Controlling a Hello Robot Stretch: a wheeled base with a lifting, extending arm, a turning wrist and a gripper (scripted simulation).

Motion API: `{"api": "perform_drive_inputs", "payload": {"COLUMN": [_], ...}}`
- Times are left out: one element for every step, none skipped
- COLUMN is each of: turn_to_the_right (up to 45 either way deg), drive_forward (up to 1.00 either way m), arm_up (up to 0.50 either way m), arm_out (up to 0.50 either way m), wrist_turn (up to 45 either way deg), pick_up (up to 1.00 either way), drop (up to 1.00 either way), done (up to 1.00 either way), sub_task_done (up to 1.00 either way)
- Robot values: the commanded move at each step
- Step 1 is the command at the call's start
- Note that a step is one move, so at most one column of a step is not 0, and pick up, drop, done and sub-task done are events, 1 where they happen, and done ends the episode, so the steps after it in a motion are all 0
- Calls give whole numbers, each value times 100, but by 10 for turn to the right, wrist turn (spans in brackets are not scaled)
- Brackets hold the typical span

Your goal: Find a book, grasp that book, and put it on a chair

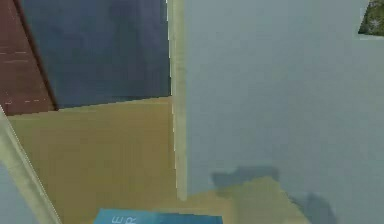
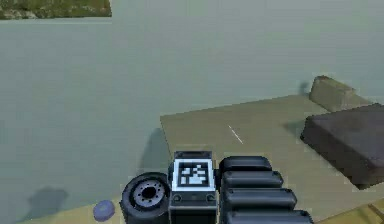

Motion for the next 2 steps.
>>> {"api": "perform_drive_inputs", "payload": {"turn_to_the_right": [-150,0], "drive_forward": [0,90], "arm_up": [0,0], "arm_out": [0,0], "wrist_turn": [0,0], "pick_up": [0,0], "drop": [0,0], "done": [0,0], "sub_task_done": [0,0]}}
